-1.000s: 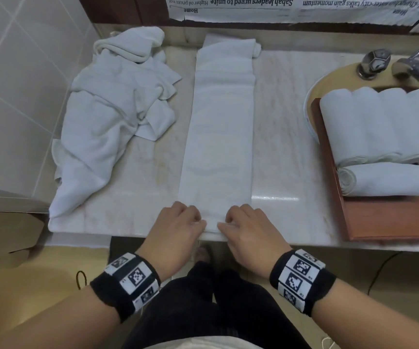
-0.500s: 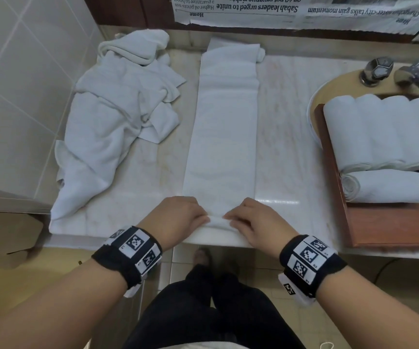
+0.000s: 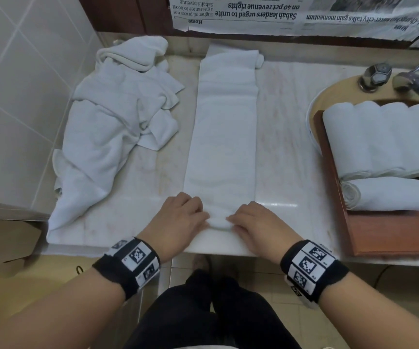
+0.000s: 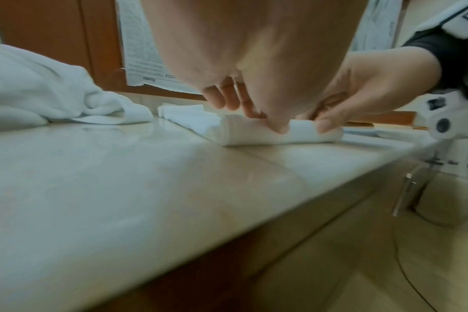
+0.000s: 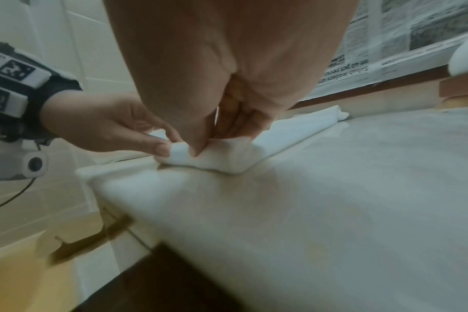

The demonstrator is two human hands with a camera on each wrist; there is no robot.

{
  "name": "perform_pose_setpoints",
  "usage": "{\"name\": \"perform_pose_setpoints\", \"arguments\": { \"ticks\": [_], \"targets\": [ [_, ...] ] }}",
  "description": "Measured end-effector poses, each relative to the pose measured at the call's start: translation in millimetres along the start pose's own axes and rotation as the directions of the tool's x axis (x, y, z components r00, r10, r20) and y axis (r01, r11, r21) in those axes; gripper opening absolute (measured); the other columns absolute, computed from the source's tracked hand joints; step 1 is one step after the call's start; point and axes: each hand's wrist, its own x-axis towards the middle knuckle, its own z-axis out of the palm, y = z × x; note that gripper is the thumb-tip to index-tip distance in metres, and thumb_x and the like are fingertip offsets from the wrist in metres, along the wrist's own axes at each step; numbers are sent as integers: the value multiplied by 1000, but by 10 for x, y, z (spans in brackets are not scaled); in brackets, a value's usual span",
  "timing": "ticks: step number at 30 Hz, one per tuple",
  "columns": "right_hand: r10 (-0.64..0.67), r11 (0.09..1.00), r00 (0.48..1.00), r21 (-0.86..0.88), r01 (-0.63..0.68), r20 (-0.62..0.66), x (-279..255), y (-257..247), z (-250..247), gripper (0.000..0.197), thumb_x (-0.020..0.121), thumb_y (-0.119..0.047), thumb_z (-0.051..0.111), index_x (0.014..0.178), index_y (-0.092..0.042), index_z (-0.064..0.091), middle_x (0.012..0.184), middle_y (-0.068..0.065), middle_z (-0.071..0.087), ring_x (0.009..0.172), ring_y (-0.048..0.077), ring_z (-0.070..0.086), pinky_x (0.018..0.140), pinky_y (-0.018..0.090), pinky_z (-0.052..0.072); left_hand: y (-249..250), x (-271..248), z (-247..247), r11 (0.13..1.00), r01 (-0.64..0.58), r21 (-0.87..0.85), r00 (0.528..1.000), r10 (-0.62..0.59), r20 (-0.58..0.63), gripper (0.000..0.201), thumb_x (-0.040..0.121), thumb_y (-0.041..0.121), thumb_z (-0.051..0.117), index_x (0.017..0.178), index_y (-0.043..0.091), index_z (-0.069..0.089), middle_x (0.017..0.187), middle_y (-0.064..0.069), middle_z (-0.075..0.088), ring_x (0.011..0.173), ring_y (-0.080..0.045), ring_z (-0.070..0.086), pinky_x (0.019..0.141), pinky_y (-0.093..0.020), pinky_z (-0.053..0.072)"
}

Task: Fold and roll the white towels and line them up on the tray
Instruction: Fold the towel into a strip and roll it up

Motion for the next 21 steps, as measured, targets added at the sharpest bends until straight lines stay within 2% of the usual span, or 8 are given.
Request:
{"name": "perform_pose_setpoints", "arguments": {
  "ticks": [3,5,6,9,12,15,18,21],
  "targets": [
    [140,976,987,155,-152,85,79,70,-132,24,101,-30,56,124,-28,60,104,-9,61,95,11,56,86,27,45,-110,184,-136,995,48,-92,984,-32,173,42,102,47,44,97,24,79,89,6,64,83,-20,57,69,-39,51],
    [113,983,992,141,-119,50,114,88,-149,20,101,-27,57,119,-25,65,104,-8,59,90,12,57,82,27,45,-97,298,-266,983,149,-110,945,-109,308,40,103,49,46,102,25,78,97,7,68,91,-16,61,81,-37,51],
    [93,990,995,104,-95,25,117,81,-139,19,100,-25,59,117,-22,68,107,-6,58,90,16,59,80,30,48,-97,331,-285,975,186,-120,938,-140,317,35,102,49,51,104,26,77,99,9,69,94,-14,62,84,-36,51],
    [9,985,998,-173,-20,-63,71,31,-69,19,90,-19,67,108,-15,72,112,6,59,93,27,57,72,39,52,-44,353,-211,961,248,-120,954,-221,202,24,99,44,61,98,25,75,94,7,66,88,-19,61,76,-37,51],
    [-10,929,988,-367,-46,-151,42,-26,-17,28,83,-25,70,109,-15,70,111,10,59,97,32,54,73,41,45,101,240,-80,978,200,60,979,-203,32,18,90,34,75,80,19,76,87,1,62,79,-26,53,59,-36,40],
    [-3,916,987,-397,-61,-160,96,-4,21,26,79,-15,71,104,-13,69,95,5,55,87,29,49,68,38,38,207,134,-6,970,204,130,979,-199,-52,22,82,39,80,90,19,74,98,-3,62,87,-29,52,66,-38,40],
    [-45,935,997,-355,17,-70,170,85,-39,23,81,-8,61,102,-12,70,88,2,55,83,26,48,64,36,41,109,112,11,972,202,122,978,-194,-70,25,83,37,81,99,20,74,104,-5,60,94,-28,46,71,-40,42],
    [1,984,998,-176,10,65,244,168,-237,23,95,-16,56,114,-17,68,98,-1,63,93,24,53,78,34,48,-94,176,-34,994,100,44,994,-97,-55,20,95,38,67,104,23,76,103,-1,59,94,-26,49,72,-37,43]
  ]
}}
